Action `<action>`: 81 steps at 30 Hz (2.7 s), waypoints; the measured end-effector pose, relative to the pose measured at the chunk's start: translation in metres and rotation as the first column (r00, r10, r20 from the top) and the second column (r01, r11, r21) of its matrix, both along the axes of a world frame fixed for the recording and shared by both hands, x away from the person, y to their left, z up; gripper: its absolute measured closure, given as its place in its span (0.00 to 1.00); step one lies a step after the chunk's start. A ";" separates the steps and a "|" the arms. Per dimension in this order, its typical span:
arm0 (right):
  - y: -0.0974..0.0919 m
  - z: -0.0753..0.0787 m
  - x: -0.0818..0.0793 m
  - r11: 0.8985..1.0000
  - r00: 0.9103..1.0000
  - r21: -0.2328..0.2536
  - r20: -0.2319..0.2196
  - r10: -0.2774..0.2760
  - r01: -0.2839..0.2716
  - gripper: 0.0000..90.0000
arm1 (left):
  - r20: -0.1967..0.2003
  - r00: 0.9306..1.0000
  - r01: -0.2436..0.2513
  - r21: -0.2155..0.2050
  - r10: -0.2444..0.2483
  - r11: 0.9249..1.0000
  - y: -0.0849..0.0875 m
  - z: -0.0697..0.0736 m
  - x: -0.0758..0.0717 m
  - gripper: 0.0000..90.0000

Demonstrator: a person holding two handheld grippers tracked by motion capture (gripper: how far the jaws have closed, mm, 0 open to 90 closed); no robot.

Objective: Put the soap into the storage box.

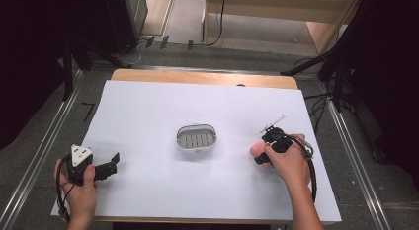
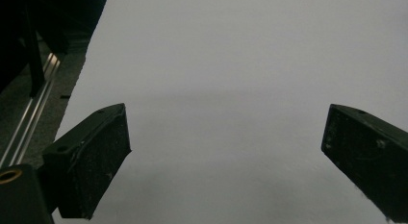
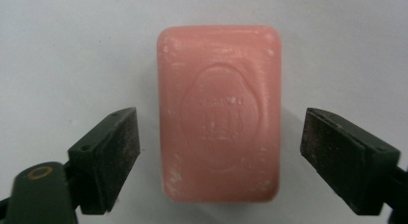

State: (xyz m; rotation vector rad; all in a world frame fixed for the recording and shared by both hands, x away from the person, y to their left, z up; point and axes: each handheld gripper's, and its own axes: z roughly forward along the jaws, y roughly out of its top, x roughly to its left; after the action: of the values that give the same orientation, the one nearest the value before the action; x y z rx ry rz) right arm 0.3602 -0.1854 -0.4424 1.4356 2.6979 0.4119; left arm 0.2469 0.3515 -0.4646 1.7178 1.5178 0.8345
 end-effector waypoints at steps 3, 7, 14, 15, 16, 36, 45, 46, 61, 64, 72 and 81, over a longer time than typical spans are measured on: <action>0.003 -0.002 0.003 1.000 1.000 -0.006 -0.004 -0.003 0.003 0.24 | -0.003 1.000 0.001 0.005 -0.001 1.000 0.000 0.000 0.000 0.04; 0.005 -0.005 0.006 1.000 1.000 -0.020 -0.009 -0.019 0.019 0.37 | -0.003 1.000 0.002 0.002 -0.002 1.000 0.000 0.000 0.000 0.04; 0.007 -0.006 0.008 0.999 0.999 -0.014 -0.024 -0.045 0.044 0.42 | -0.003 1.000 0.002 0.004 -0.002 1.000 -0.001 0.000 0.001 0.04; 0.008 -0.006 0.008 0.999 0.998 -0.018 -0.026 -0.052 0.051 0.42 | -0.004 1.000 0.002 0.005 -0.002 1.000 -0.001 0.000 0.000 0.04; 0.009 -0.006 0.009 0.998 0.998 -0.021 -0.024 -0.053 0.053 0.42 | -0.004 1.000 0.003 0.006 -0.003 1.000 -0.001 0.000 0.000 0.04; 0.019 0.011 0.010 0.997 0.997 0.005 -0.010 0.073 -0.073 0.43 | -0.007 1.000 0.008 0.023 -0.008 1.000 -0.002 0.000 0.000 0.04; 0.044 0.032 0.006 0.971 0.970 0.002 0.039 0.240 -0.241 0.43 | -0.005 1.000 0.010 0.026 -0.010 1.000 -0.002 0.000 0.001 0.04; 0.048 0.034 0.006 0.968 0.967 -0.003 0.042 0.250 -0.250 0.43 | -0.005 1.000 0.010 0.025 -0.010 1.000 -0.002 0.000 0.001 0.04; 0.101 0.061 0.005 0.887 0.884 -0.010 0.083 0.460 -0.461 0.43 | -0.009 1.000 0.012 0.023 -0.012 1.000 -0.002 0.000 0.001 0.04; 0.109 0.063 0.003 0.873 0.869 -0.017 0.080 0.488 -0.488 0.43 | -0.012 1.000 0.013 0.026 -0.013 1.000 -0.002 0.000 0.001 0.04; 0.127 0.068 0.006 0.833 0.829 -0.007 0.100 0.551 -0.553 0.43 | -0.014 1.000 0.012 0.029 -0.012 0.999 -0.003 -0.001 0.001 0.04; 0.146 0.073 0.016 0.779 0.771 -0.021 0.126 0.624 -0.627 0.43 | -0.022 1.000 0.016 0.039 -0.015 0.999 -0.004 -0.001 0.002 0.04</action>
State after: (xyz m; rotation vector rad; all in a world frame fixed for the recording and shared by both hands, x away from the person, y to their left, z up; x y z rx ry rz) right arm 0.3762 -0.0393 -0.3692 0.4278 2.9988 0.5368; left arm 0.2489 0.3476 -0.4653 1.7704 1.5097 0.8449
